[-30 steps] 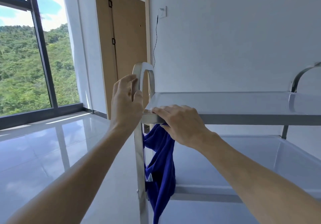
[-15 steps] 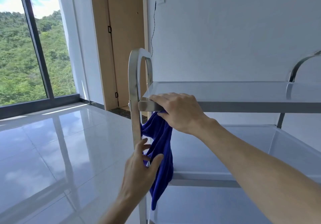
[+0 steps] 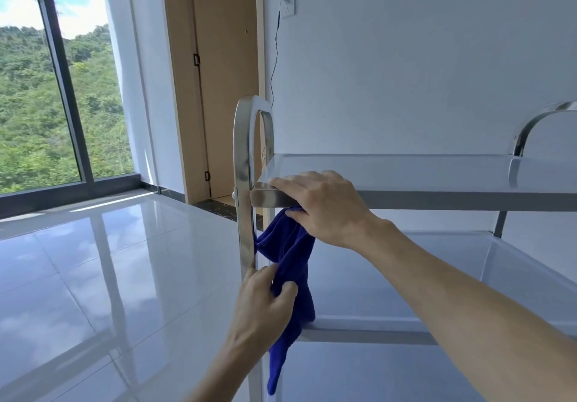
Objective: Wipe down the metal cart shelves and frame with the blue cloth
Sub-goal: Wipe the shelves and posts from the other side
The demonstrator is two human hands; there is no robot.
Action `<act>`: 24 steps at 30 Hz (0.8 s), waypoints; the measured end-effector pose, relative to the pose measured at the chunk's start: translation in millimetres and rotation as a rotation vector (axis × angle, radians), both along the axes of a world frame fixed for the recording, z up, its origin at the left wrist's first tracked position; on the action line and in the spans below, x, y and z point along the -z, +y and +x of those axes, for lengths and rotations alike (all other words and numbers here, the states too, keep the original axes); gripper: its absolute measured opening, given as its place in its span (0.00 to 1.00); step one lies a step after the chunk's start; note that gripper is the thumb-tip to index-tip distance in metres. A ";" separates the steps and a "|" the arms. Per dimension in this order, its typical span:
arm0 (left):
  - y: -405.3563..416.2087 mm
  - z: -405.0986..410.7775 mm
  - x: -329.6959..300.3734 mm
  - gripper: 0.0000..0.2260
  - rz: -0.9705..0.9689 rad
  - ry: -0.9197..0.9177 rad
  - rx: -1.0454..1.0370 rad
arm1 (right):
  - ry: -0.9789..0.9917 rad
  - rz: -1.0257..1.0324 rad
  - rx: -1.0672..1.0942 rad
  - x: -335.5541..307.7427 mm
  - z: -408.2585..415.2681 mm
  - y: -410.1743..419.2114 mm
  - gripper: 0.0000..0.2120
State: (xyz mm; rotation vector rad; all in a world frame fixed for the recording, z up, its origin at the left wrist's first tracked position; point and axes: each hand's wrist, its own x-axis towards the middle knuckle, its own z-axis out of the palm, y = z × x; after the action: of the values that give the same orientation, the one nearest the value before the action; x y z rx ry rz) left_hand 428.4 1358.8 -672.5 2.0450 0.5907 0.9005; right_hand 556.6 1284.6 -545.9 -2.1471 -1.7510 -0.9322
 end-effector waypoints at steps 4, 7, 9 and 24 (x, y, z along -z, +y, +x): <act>-3.0 -17.3 -37.1 0.10 -0.242 -0.146 0.144 | 0.100 -0.041 -0.074 -9.1 4.2 -5.3 0.25; -7.1 -29.3 -68.2 0.10 -0.342 -0.218 0.219 | 0.251 -0.027 -0.174 -15.4 7.8 -12.4 0.21; -10.8 -34.5 -84.6 0.10 -0.355 -0.244 0.233 | 0.399 0.040 -0.224 -17.9 7.7 -17.4 0.18; -8.5 -23.4 -160.8 0.13 -0.344 -0.426 0.245 | 1.095 0.326 -0.446 -18.6 -11.4 -60.0 0.15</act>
State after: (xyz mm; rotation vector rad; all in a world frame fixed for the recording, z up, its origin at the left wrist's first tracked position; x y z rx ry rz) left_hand 405.0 1350.3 -511.7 1.5180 0.2337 0.9731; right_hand 545.1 1224.6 -527.3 -1.4499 -1.2547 0.1120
